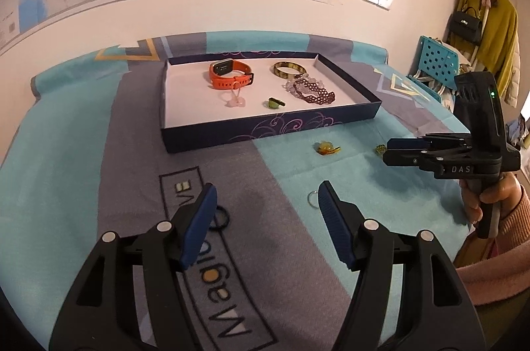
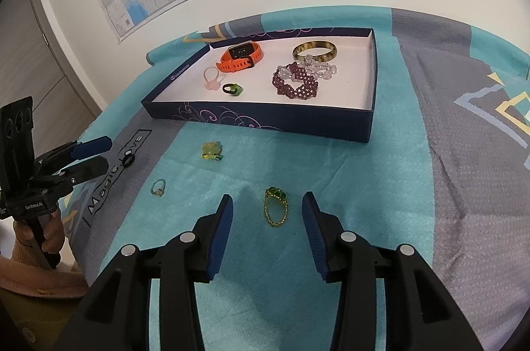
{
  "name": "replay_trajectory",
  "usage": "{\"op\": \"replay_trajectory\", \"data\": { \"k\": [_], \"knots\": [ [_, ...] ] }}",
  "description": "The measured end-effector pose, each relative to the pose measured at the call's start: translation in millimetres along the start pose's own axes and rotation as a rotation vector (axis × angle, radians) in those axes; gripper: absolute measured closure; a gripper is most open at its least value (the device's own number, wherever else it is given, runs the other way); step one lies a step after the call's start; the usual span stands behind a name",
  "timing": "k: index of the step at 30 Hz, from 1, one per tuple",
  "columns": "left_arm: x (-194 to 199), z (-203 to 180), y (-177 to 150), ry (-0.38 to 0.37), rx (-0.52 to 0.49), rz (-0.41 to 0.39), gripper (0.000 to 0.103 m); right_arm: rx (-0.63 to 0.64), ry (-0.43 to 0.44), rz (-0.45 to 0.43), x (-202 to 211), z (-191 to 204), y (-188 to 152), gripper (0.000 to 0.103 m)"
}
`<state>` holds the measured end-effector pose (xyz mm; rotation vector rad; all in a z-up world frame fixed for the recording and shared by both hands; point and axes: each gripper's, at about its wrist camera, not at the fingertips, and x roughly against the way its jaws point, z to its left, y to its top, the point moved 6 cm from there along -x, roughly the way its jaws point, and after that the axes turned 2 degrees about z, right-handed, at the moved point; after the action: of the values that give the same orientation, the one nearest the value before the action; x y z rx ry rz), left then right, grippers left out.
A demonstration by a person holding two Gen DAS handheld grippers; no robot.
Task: Organize jewelry
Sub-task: 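Grasp the amber glass ring with the left tool while the right tool grasps the gold green-stone ring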
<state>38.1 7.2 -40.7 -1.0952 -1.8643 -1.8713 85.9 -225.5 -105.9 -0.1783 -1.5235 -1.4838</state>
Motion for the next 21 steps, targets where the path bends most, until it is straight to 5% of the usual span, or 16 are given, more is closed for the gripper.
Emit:
{"op": "replay_trajectory", "data": {
  "k": [21],
  "knots": [
    [-87.8,-58.0,29.4,-0.056,-0.124,0.159,0.049,0.037,-0.033,-0.009,-4.0,2.8,2.4,0.063]
  ]
}}
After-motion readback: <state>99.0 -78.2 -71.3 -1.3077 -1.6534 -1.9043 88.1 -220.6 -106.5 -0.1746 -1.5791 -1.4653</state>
